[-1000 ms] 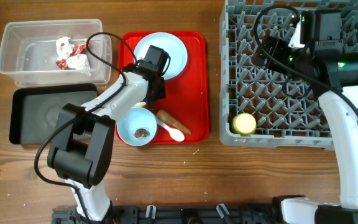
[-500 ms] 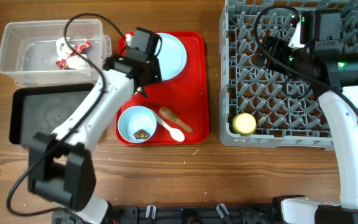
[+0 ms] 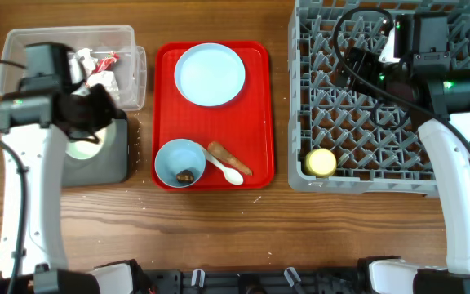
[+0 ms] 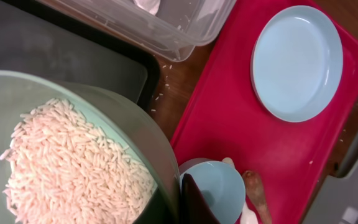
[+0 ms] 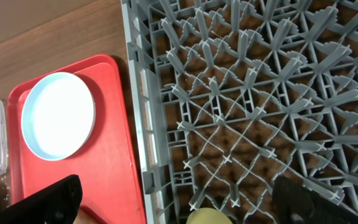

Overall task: Sort waste into correct bins and load items into the dishwasher rack
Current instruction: 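Tip the green bowl over the black tray to pour out the rice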

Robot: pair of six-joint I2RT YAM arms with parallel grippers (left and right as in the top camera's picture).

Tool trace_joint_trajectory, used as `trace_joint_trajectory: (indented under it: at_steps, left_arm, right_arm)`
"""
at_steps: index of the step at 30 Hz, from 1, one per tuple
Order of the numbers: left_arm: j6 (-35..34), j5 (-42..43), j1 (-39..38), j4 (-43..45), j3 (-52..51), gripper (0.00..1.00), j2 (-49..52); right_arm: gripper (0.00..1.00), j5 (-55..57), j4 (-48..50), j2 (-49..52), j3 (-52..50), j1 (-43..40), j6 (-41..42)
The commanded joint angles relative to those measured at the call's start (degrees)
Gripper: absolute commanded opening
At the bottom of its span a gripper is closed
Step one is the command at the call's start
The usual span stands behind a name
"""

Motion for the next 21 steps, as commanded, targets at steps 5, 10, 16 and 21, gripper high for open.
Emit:
trace_joint_trajectory:
  at_steps: [5,10,16,21]
  left_arm:
    - [16.7,26.0,15.7,1.2,-2.0,0.04,9.4]
    - [21.9,39.6,23.0,1.4,-2.0,0.04,19.2]
    - [25.1,55.2,26.8,-0.1,-2.0,0.04,25.7]
    - [25.1,63.7,27.9,-0.7,-2.0,0.04,25.8]
  right_arm:
    - [1.0,1.2,0.0,-0.8,0.4,0.0,-0.4]
    - [0.99,1.2,0.0,-0.8,0.4,0.0,-0.4]
    - [1.0,1.2,-0.1,-0.8,0.4,0.0,-0.4]
    - [1.0,1.1,-0.1,-0.8,0.4,0.0,-0.4]
